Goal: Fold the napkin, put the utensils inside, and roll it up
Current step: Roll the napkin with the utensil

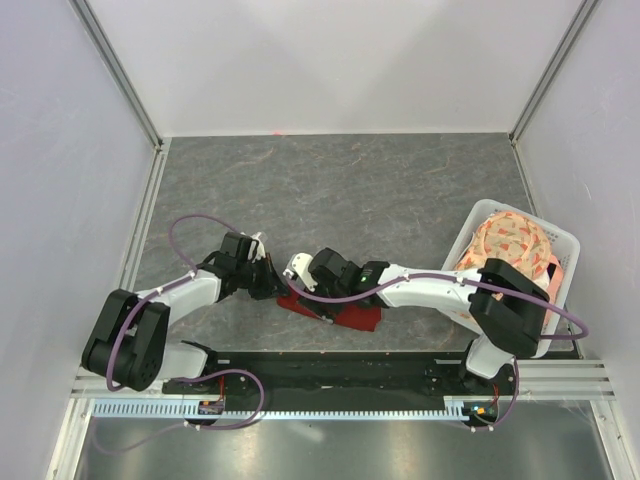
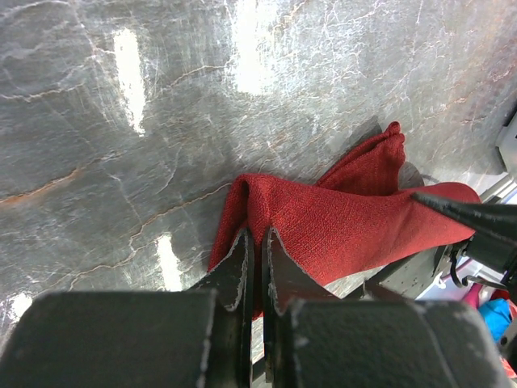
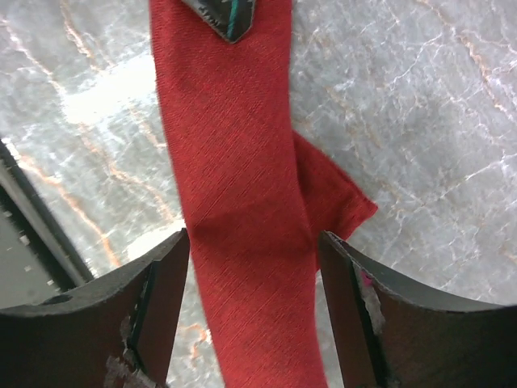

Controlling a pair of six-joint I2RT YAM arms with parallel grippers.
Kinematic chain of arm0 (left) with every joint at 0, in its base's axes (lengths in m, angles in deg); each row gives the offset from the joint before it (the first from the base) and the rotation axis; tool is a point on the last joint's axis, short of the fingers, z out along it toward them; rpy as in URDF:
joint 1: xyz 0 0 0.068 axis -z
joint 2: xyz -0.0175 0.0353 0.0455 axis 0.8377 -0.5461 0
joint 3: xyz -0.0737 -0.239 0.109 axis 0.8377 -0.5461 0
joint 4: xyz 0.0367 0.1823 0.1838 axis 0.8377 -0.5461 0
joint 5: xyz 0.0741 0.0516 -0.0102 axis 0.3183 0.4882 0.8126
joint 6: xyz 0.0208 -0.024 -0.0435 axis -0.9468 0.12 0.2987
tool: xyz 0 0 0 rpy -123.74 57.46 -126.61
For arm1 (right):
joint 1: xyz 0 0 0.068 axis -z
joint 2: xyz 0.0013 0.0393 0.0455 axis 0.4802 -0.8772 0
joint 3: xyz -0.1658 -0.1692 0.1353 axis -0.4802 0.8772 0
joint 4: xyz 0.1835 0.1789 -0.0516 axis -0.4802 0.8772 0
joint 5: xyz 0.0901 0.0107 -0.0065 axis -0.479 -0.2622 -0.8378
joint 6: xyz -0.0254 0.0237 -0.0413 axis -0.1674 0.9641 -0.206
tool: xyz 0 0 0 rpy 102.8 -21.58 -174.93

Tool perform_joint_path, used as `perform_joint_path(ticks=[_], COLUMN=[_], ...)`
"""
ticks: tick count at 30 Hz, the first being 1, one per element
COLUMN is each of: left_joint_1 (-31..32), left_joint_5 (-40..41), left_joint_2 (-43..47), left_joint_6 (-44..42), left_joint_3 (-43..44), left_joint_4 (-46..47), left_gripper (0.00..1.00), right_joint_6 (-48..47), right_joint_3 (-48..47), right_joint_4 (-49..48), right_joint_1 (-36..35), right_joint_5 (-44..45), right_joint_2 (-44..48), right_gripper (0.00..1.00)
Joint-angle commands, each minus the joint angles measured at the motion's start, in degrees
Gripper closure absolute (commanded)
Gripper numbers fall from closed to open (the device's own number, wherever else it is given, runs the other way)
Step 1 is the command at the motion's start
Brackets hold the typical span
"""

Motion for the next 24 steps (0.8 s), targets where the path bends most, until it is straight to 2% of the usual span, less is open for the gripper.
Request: perform_joint_path(ticks=[1, 12, 13, 14, 17, 18, 19, 21, 22, 24], left_joint_1=[-0.02, -0.02, -0.10, -0.10, -0.02, -0.02, -0.02, -0.02, -0.02, -0.10], left_joint_5=[1.13, 1.13, 1.13, 1.04, 0.78, 1.39, 2.00, 4.36, 5.25, 7.79], left_joint_2=[-0.63, -1.69, -1.86, -2.04, -1.87, -1.43, -0.38, 1.20, 2.69, 4.28], left_joint_6=[-1.23, -1.76, -1.76, -1.85, -2.37, -2.38, -2.38, -2.29, -2.20, -1.94], left_joint_3=[1.41, 2.55, 2.81, 2.90, 3.61, 3.87, 4.05, 4.13, 3.96, 3.52], left_joint_4=[-1.72, -2.42, -2.42, -2.51, -2.51, -2.60, -2.77, -3.39, -3.65, -4.44], left_gripper=[0.98, 0.98, 0.98, 0.98, 0.96, 0.93, 0.82, 0.65, 0.52, 0.43], right_joint_6=[-1.67, -1.94, -1.76, -1.67, -0.71, -0.10, 0.08, 0.35, 0.61, 0.96], right_joint_3=[0.59, 2.61, 2.70, 2.52, 1.38, 0.94, 0.59, -0.29, -0.38, -0.99], right_joint_4=[-3.19, -4.60, -4.43, -4.08, -2.41, -1.80, -1.27, 0.40, 0.84, 1.89], right_joint_1=[-0.23, -1.11, -1.11, -1.20, -1.11, -1.02, -0.93, -0.32, 0.03, 1.52], right_joint_5=[2.19, 1.13, 1.22, 0.70, -1.40, -3.51, -4.57, -8.33, -9.67, -15.62], right_joint_2=[-2.13, -3.45, -4.15, -4.50, -6.44, -6.88, -7.75, -9.07, -9.43, -10.56], right_gripper=[0.28, 0.34, 0.36, 0.45, 0.58, 0.60, 0.61, 0.64, 0.64, 0.65])
